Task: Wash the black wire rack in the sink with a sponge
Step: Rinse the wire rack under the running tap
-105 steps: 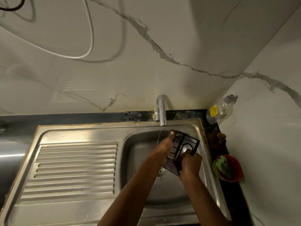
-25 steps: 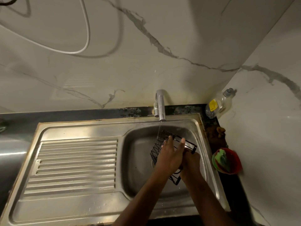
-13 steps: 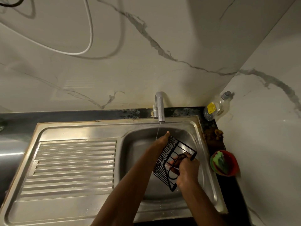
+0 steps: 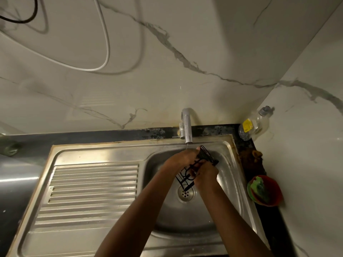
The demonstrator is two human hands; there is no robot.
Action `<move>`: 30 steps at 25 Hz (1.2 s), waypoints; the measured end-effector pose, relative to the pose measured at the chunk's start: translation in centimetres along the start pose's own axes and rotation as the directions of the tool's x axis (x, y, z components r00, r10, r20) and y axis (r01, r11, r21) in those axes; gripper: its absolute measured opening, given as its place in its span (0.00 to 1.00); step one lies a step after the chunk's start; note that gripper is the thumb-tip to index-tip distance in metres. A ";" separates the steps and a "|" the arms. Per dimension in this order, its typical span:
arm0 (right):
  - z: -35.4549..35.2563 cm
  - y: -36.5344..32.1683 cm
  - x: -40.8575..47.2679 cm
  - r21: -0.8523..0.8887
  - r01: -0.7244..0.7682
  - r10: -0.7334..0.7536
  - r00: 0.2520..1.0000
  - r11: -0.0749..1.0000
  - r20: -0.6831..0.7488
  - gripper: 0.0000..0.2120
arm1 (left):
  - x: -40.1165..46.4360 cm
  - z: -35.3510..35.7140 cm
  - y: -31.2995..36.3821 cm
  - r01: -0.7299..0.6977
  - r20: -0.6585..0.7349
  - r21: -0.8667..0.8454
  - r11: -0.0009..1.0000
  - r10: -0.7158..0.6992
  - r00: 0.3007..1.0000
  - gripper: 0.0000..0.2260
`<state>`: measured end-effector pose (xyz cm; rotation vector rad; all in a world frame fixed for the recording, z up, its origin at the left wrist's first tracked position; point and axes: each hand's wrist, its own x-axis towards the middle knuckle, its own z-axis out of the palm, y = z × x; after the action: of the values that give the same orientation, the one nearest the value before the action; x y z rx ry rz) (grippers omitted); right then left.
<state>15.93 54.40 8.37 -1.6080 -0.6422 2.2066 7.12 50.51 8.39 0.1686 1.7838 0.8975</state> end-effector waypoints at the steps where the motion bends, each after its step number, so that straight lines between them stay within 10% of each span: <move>1: 0.4 0.1 0.0 0.013 -0.013 0.013 1.000 1.000 0.006 0.10 | -0.2 -0.4 0.2 0.015 0.004 -0.004 1.000 -0.015 1.000 0.22; 12: 2.5 -0.3 1.5 0.210 0.024 -0.021 1.000 0.977 -0.017 0.17 | 6.6 -3.6 1.6 0.098 0.115 0.090 0.991 -0.108 0.987 0.35; 26: 0.5 -1.0 0.7 0.284 -0.022 0.012 0.999 0.959 0.036 0.14 | 3.0 -3.5 -0.3 -0.005 0.090 -0.080 0.997 0.012 0.996 0.15; 30: -0.8 -2.0 0.5 0.358 0.011 -0.028 0.999 0.934 0.042 0.14 | 4.7 -3.5 -0.3 0.073 0.098 -0.161 0.984 -0.058 0.994 0.29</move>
<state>16.52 56.45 8.80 -1.3601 -0.2435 2.1963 2.28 50.99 5.14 0.0439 1.6126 0.9693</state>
